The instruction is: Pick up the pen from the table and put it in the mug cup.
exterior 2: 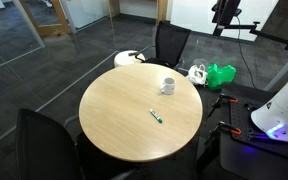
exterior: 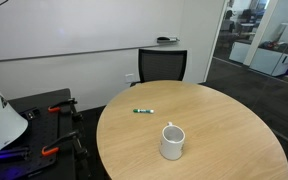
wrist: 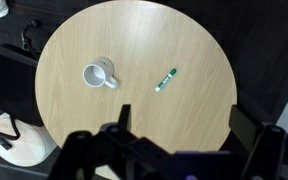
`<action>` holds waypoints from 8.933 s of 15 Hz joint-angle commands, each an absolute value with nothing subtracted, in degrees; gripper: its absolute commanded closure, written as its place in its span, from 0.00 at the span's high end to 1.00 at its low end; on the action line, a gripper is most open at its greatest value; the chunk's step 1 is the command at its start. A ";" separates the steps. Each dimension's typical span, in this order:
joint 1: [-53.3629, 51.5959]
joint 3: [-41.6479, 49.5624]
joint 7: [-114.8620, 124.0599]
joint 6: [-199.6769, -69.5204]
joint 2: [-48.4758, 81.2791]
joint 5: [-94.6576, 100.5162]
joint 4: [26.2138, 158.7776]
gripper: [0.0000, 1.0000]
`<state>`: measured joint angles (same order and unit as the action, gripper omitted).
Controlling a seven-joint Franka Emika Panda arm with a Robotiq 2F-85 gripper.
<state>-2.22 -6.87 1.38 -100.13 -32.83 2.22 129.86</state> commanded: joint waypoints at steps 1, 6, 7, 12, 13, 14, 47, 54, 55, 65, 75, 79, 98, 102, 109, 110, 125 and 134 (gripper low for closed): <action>-2.13 -6.22 3.04 -102.10 -32.23 3.33 129.88 1.00; -0.33 -4.03 5.35 -111.93 -28.25 2.41 132.17 1.00; -0.40 -3.26 5.27 -114.66 -27.12 1.45 132.75 1.00; -0.25 -2.75 6.19 -130.52 -19.31 1.09 135.98 1.00; -0.36 -2.86 6.77 -133.25 -17.35 0.93 136.30 1.00; -0.27 -3.01 7.34 -135.92 -15.42 1.30 136.51 1.00; -0.76 -5.33 11.78 -169.58 24.13 -11.77 133.44 1.00; -0.63 -5.01 12.51 -167.84 38.23 -13.63 121.60 1.00; -0.54 -5.27 12.42 -167.63 40.02 -13.77 120.24 1.00; -3.00 -2.96 13.94 -168.72 41.72 -13.15 120.61 1.00; -9.42 0.62 20.76 -169.78 45.87 -13.42 118.92 1.00; -9.89 0.87 22.52 -170.13 48.09 -13.89 117.61 1.00; -10.93 2.60 25.44 -168.87 55.62 -14.18 110.02 0.51; -10.92 2.88 25.38 -168.67 55.76 -14.11 109.65 0.21; -13.08 4.89 26.01 -169.26 51.41 -13.70 112.69 0.05; -14.00 5.85 26.65 -169.09 50.60 -13.72 113.15 0.05; -37.80 33.02 56.81 -165.35 42.84 -9.10 121.99 0.05; -35.91 32.90 59.49 -166.00 43.67 -6.60 119.83 0.05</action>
